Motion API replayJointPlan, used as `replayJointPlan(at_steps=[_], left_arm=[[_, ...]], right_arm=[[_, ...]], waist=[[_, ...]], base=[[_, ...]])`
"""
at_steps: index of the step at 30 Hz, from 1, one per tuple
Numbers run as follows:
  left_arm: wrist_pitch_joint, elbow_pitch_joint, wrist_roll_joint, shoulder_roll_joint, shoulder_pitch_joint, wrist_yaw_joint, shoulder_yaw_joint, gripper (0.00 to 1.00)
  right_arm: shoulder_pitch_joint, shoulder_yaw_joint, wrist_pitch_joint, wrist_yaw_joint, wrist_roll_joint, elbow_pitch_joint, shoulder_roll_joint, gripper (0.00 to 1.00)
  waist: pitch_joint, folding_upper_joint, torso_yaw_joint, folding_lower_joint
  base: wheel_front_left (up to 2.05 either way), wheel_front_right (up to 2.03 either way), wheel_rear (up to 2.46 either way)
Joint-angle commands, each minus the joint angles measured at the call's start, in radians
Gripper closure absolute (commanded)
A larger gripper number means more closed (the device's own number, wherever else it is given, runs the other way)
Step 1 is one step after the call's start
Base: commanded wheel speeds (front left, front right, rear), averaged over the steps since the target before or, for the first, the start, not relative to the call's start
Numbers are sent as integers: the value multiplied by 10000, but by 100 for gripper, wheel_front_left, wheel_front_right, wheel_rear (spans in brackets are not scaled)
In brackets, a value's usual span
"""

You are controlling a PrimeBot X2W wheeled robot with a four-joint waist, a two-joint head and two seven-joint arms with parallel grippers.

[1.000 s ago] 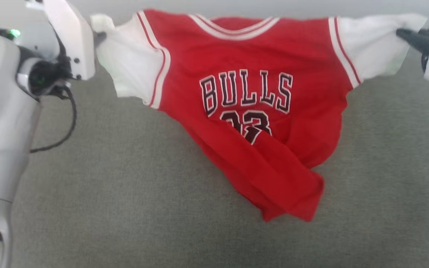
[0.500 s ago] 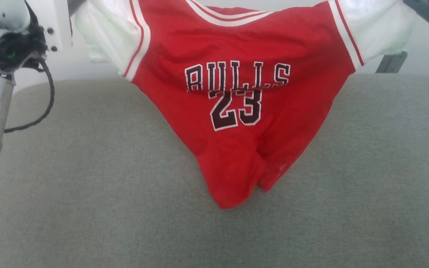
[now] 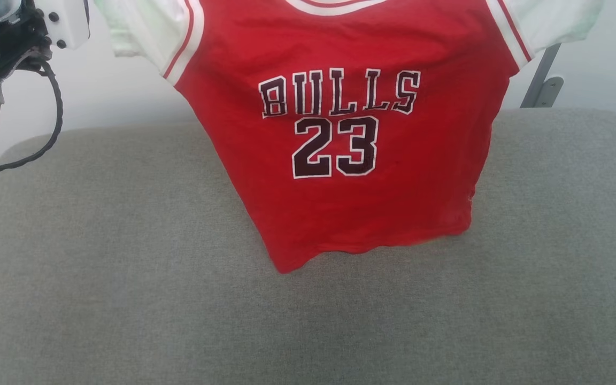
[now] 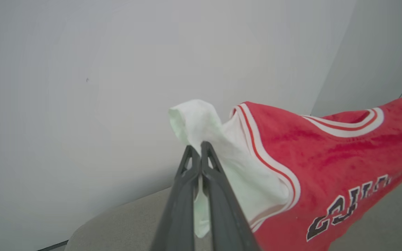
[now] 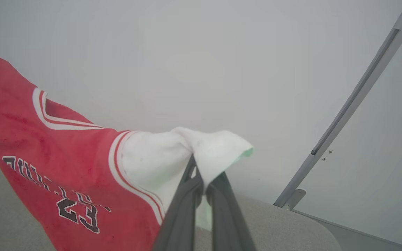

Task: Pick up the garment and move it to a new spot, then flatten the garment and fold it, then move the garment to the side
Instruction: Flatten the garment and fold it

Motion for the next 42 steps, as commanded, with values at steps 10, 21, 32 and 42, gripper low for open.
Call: replayJointPlan(at_steps=[10,21,32,42], left_arm=[[-1663,188,473,-94,-903,-17,-258,100],[-4941,1374,1630,-622,-3526,-14,-594,100],[-8703,2197,2736,-761,-4917,-10,-932,100],[-8677,2556,1695,-447,-2115,-8,-2545,100]], right_arm=[[-819,124,-1411,-4,-971,721,53,100],[-3262,-62,-5668,-8,-3160,2757,909,100],[-4620,-155,-9254,-8,-5809,4548,1639,100],[-2575,1421,-8421,-10,-3778,5079,1695,100]], waist=[[1190,0,48,0],[3658,0,95,0],[4395,0,334,0],[3920,0,685,0]], base=[[0,0,0],[0,0,0],[0,0,0],[0,0,0]])
